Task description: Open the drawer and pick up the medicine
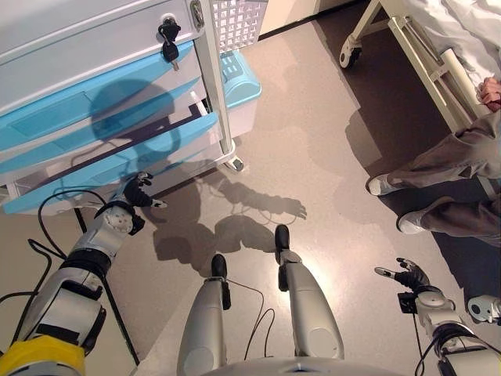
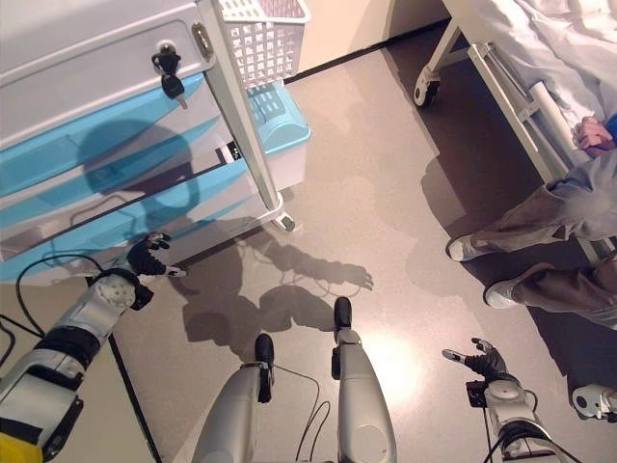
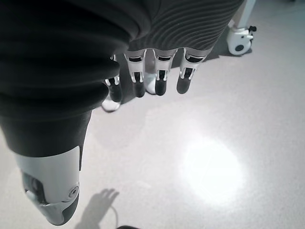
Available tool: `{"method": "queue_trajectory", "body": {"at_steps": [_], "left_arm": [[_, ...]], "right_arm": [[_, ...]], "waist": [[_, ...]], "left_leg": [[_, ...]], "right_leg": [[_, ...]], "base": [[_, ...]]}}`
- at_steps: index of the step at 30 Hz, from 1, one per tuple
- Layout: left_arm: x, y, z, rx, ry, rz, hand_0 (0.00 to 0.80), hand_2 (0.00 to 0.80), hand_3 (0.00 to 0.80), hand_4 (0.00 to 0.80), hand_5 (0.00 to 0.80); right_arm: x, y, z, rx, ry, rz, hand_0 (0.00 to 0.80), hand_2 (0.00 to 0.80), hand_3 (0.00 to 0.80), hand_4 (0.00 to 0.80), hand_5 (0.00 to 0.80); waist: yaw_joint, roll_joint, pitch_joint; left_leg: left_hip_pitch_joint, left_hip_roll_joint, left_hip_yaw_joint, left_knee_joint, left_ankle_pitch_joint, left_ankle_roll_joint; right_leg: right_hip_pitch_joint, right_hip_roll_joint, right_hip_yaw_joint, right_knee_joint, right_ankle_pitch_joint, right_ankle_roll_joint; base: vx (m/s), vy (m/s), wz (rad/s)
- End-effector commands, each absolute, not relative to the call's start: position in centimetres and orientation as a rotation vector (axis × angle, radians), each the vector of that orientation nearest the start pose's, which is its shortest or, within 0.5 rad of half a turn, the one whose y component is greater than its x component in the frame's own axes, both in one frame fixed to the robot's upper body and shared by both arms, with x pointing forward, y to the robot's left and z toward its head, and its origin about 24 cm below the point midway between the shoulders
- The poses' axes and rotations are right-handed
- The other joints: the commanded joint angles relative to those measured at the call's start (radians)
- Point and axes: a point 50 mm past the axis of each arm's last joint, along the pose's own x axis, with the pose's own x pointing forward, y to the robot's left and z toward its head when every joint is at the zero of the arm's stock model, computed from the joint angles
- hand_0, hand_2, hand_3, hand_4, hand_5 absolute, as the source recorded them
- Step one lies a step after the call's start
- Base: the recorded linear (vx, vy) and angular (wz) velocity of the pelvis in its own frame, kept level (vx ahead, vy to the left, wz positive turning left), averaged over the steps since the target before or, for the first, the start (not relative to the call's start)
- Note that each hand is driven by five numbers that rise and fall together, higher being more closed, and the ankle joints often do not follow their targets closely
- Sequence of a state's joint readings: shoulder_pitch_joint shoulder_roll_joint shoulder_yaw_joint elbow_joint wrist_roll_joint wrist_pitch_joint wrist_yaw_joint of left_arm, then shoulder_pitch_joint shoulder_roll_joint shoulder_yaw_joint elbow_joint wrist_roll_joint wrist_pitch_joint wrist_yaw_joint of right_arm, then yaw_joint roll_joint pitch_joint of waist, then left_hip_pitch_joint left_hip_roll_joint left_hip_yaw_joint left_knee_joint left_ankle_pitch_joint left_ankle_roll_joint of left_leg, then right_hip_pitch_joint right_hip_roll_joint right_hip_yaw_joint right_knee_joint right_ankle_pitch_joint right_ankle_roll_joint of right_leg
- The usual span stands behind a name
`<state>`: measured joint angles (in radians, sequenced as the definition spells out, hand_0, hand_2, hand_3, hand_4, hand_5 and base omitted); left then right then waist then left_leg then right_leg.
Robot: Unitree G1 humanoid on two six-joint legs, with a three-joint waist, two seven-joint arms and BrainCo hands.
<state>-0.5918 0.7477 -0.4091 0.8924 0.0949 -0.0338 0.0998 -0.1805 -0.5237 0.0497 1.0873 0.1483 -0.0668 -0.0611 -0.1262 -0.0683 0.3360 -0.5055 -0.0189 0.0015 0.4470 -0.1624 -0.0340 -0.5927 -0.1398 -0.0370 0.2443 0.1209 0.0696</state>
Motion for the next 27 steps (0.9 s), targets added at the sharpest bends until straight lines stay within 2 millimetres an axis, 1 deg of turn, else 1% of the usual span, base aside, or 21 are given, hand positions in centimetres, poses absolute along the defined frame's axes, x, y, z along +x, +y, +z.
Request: {"method": "queue_trajectory", "body": {"at_steps": [1,2,6,10,24,27], "left_arm": [[33.0,34.7,10.4,0.983,0.243,0.298,0.0,0.0,0.0,0.0,0.0],[33.1,35.1,11.0,0.991,0.236,0.316,0.0,0.0,0.0,0.0,0.0],[33.2,35.8,12.2,1.004,0.225,0.352,0.0,0.0,0.0,0.0,0.0],[33.3,36.2,12.9,0.997,0.214,0.378,0.0,0.0,0.0,0.0,0.0],[32.9,37.3,13.3,0.953,0.215,0.457,0.0,0.0,0.0,0.0,0.0],[32.5,37.9,13.4,0.927,0.217,0.494,0.0,0.0,0.0,0.0,0.0]], "right_arm": [[18.4,-34.5,-7.3,-0.44,0.796,-0.344,0.0,0.0,0.0,0.0,0.0],[18.5,-34.5,-7.2,-0.437,0.789,-0.342,0.0,0.0,0.0,0.0,0.0],[18.5,-34.4,-7.2,-0.437,0.79,-0.332,0.0,0.0,0.0,0.0,0.0],[18.6,-34.3,-7.2,-0.437,0.789,-0.325,0.0,0.0,0.0,0.0,0.0],[19.1,-33.8,-7.1,-0.441,0.768,-0.302,0.0,0.0,0.0,0.0,0.0],[19.1,-33.6,-7.2,-0.443,0.77,-0.295,0.0,0.0,0.0,0.0,0.0]], "waist": [[-0.011,0.001,-0.051],[-0.012,-0.001,-0.051],[-0.014,-0.005,-0.051],[-0.014,-0.006,-0.055],[-0.017,-0.016,-0.063],[-0.017,-0.021,-0.065]], "left_leg": [[-0.057,-0.021,-0.005,-0.034,0.073,0.039],[-0.059,-0.021,-0.003,-0.032,0.072,0.039],[-0.066,-0.02,0.0,-0.03,0.071,0.04],[-0.069,-0.02,-0.002,-0.031,0.072,0.04],[-0.074,-0.019,0.0,-0.029,0.069,0.038],[-0.075,-0.016,0.002,-0.028,0.067,0.037]], "right_leg": [[0.035,0.029,0.004,0.088,-0.105,0.024],[0.033,0.03,0.006,0.086,-0.102,0.026],[0.028,0.031,0.009,0.081,-0.096,0.028],[0.024,0.033,0.011,0.078,-0.094,0.028],[0.021,0.035,0.019,0.069,-0.084,0.03],[0.018,0.037,0.02,0.065,-0.08,0.03]], "base": [[0.0,0.0,0.0],[0.0,0.0,0.0],[0.0,0.0,0.0],[0.001,0.001,-0.01],[0.0,0.0,0.0],[-0.001,-0.001,-0.02]]}}
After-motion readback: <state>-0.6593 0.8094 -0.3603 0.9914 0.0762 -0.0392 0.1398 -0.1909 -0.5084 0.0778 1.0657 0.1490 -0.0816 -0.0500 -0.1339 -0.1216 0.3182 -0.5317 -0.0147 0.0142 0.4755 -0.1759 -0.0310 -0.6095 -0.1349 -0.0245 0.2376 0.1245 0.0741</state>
